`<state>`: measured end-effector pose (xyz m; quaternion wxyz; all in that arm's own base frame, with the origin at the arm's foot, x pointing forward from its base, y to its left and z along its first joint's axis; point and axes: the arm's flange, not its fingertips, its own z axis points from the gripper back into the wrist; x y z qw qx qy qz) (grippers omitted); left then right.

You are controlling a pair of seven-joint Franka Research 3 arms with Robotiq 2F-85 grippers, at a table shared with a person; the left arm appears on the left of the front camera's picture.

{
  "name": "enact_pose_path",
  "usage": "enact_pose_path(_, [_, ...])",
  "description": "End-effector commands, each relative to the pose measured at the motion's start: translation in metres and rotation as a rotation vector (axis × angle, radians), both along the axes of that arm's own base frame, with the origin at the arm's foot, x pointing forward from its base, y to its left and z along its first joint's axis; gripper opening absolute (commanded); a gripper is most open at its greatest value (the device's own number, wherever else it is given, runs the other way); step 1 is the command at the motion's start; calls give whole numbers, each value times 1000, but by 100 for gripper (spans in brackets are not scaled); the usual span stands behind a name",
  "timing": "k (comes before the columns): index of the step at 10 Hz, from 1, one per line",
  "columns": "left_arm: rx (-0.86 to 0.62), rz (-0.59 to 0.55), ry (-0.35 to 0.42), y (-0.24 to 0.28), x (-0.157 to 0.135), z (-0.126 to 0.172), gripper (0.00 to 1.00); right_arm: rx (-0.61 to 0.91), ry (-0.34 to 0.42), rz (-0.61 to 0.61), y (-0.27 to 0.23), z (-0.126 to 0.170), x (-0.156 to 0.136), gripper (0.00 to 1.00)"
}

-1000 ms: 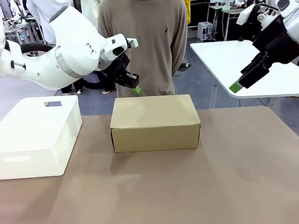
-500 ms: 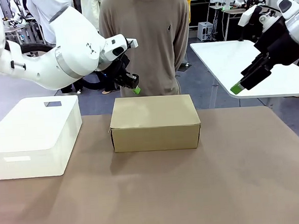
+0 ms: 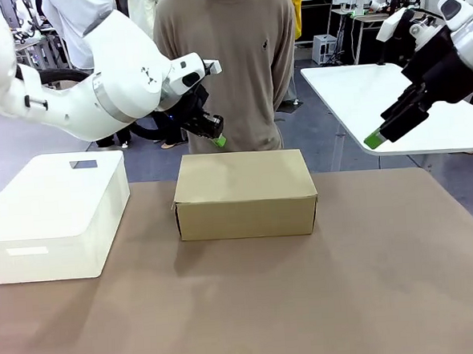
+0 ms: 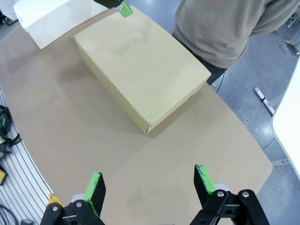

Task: Pack the shoes into the box.
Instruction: Press down on the lid of the Shoes Box.

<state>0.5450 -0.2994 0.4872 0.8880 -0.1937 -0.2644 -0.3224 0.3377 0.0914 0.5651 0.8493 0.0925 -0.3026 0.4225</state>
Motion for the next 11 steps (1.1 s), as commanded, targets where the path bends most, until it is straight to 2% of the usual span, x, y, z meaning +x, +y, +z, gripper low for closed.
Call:
enact_pose_path(1, [2, 19, 27, -17, 23, 2, 0, -7, 1, -22, 2, 2, 2, 100])
enact_pose_path(6, [115, 37, 101, -56, 69, -12, 0, -7, 1, -22, 2, 2, 2, 100])
enact_pose_path(11, [200, 35, 210, -75, 89, -41, 0, -7, 1, -22, 2, 2, 2, 100])
